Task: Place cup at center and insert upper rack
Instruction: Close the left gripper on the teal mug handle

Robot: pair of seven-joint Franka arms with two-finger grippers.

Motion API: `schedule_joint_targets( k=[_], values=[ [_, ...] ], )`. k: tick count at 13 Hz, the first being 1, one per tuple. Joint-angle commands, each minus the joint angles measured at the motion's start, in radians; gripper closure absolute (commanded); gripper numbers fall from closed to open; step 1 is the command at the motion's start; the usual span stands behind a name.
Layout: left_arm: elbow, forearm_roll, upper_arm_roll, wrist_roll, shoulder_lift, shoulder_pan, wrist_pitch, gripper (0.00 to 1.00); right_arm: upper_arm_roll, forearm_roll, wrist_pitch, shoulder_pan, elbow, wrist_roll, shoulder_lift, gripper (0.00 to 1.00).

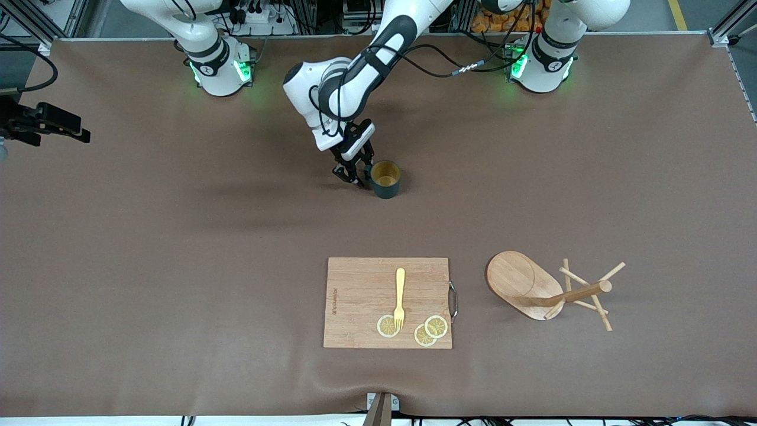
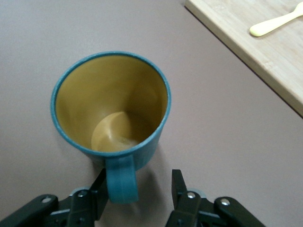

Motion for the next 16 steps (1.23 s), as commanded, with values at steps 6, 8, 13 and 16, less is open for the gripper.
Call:
schedule_joint_targets(
  k=[6, 8, 13, 16],
  values=[
    [0.038, -0.074, -0.001, 0.010, 0.025, 0.026, 0.015, 0.50, 0.006, 0.013, -0.003, -0.001, -0.007, 0.006, -0.010, 0.00],
    [0.038, -0.094, 0.000, 0.010, 0.025, 0.028, 0.023, 0.52, 0.006, 0.013, -0.003, -0.001, -0.007, 0.006, -0.010, 0.00],
    [0.038, -0.128, -0.001, 0.010, 0.025, 0.049, 0.046, 0.61, 0.006, 0.013, -0.003, -0.001, -0.007, 0.004, -0.008, 0.00],
    [0.036, -0.140, -0.003, 0.010, 0.023, 0.055, 0.051, 0.69, 0.006, 0.013, -0.003, -0.001, -0.007, 0.004, -0.008, 0.00]
  ],
)
